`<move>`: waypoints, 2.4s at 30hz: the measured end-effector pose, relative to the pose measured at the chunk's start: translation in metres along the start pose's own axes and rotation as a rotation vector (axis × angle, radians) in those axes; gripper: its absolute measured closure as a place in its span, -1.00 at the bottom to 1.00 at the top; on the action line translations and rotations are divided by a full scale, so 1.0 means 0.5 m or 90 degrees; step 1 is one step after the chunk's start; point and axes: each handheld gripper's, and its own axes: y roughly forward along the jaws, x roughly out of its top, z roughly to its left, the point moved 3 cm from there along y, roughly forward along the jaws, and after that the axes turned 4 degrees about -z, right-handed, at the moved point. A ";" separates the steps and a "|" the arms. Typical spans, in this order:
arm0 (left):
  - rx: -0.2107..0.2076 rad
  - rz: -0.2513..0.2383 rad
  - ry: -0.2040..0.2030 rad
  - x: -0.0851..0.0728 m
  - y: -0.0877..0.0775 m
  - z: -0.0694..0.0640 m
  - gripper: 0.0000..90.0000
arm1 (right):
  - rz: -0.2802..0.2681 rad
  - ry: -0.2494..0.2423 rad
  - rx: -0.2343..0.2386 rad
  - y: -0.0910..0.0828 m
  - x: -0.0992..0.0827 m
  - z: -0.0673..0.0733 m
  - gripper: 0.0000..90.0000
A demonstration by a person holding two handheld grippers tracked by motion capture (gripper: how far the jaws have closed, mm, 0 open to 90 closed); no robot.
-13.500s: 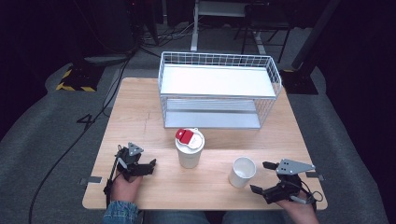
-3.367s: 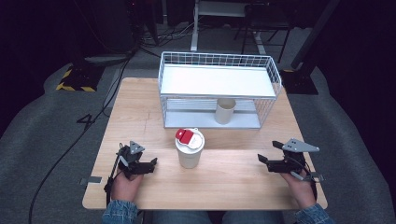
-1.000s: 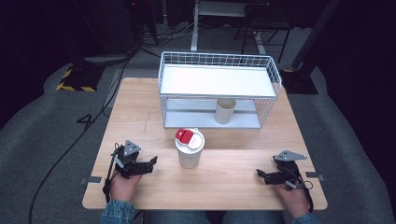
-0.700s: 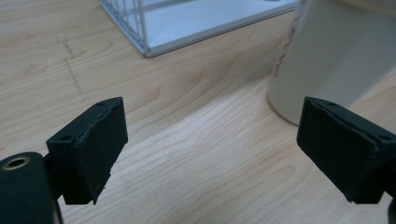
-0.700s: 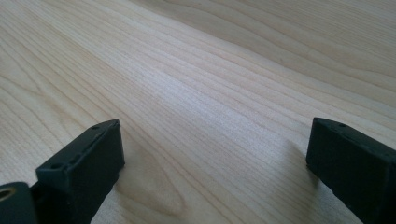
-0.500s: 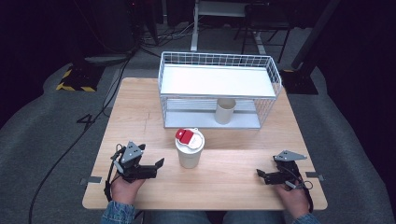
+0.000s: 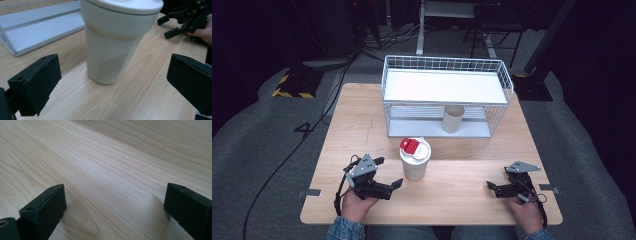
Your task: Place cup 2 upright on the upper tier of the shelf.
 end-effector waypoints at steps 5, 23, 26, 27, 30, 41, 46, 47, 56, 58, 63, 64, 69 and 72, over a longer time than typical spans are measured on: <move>0.001 -0.009 -0.002 -0.002 0.028 -0.007 -1.00 | 0.000 0.000 0.001 0.000 0.000 0.000 -0.90; -0.006 -0.020 -0.010 0.004 0.117 -0.008 -1.00 | 0.000 0.000 0.001 0.000 0.000 0.000 -0.90; 0.003 -0.022 -0.006 0.006 0.131 -0.008 -1.00 | 0.000 0.000 0.000 0.000 0.000 0.000 -0.90; 0.004 -0.023 -0.005 0.006 0.133 -0.007 -1.00 | 0.000 0.000 0.000 0.000 0.000 0.000 -0.90; 0.008 -0.025 -0.013 0.005 0.147 -0.005 -1.00 | 0.000 0.000 0.001 0.000 0.000 0.000 -0.90; 0.047 -0.027 -0.003 0.005 0.176 -0.019 -1.00 | 0.000 0.000 0.000 0.000 0.000 0.000 -0.90; 0.067 -0.035 -0.005 0.006 0.183 -0.022 -0.98 | 0.000 0.000 0.000 0.000 0.000 0.000 -0.90; 0.068 -0.034 -0.007 0.005 0.183 -0.022 -0.95 | 0.000 0.000 0.001 0.000 0.000 0.000 -0.90; 0.096 -0.033 0.007 -0.002 0.181 -0.020 -0.71 | 0.000 0.000 0.000 0.000 0.000 0.000 -0.90; 0.095 -0.033 0.007 -0.002 0.181 -0.020 -0.70 | 0.000 0.000 0.000 0.000 0.000 0.000 -0.90; 0.094 -0.034 0.011 -0.002 0.181 -0.019 -0.70 | 0.000 0.000 0.000 0.000 0.000 0.000 -0.90; 0.095 -0.034 0.011 -0.002 0.181 -0.019 -0.70 | 0.000 0.000 0.001 0.000 0.000 0.000 -0.90; 0.095 -0.031 0.016 -0.002 0.180 -0.019 -0.70 | 0.000 0.000 0.000 0.000 0.000 0.000 -0.90; 0.097 -0.030 0.016 -0.001 0.179 -0.019 -0.70 | 0.000 0.000 0.000 0.000 0.000 0.000 -0.90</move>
